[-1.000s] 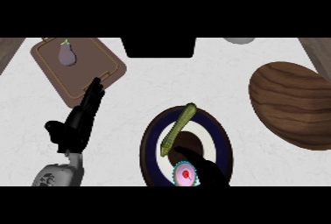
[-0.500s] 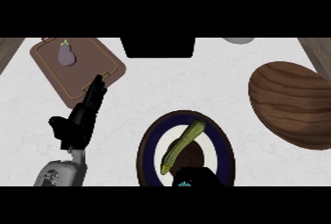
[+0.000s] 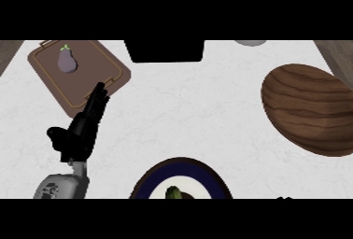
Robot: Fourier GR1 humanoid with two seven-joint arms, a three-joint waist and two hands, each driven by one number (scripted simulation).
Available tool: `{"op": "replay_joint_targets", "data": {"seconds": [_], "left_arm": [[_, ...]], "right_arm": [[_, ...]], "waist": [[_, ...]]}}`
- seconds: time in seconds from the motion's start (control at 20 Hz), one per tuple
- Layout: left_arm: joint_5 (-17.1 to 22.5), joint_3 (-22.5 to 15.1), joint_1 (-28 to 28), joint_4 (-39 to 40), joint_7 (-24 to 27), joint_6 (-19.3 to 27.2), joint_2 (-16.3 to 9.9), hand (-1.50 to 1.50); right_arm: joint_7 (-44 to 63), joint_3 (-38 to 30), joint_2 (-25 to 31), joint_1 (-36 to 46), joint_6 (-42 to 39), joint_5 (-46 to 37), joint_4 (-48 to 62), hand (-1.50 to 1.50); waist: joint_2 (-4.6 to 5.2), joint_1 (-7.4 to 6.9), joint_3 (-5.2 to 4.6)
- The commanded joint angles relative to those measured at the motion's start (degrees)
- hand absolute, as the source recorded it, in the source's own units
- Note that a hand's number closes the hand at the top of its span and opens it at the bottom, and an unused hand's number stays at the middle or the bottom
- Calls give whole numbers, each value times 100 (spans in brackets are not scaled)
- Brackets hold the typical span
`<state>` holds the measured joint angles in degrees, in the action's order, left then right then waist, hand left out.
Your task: Pick the cupcake from the plate and place it in the bowl
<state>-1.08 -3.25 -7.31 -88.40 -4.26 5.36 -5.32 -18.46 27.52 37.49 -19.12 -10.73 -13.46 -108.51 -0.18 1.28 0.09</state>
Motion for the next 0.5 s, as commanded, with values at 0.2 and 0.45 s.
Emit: {"op": "replay_joint_targets", "data": {"seconds": [0.2, 0.45], "left_arm": [[0, -47, 294, -391, -122, -74, -76, 0], [-59, 41, -22, -59, -121, 109, 60, 0]], "right_arm": [[-2396, -1373, 814, -1218, -80, 1132, -870, 150], [-2709, -2741, 1063, -1731, -80, 1841, -1709, 150]], "waist": [[-28, 32, -5], [-14, 89, -13]]}}
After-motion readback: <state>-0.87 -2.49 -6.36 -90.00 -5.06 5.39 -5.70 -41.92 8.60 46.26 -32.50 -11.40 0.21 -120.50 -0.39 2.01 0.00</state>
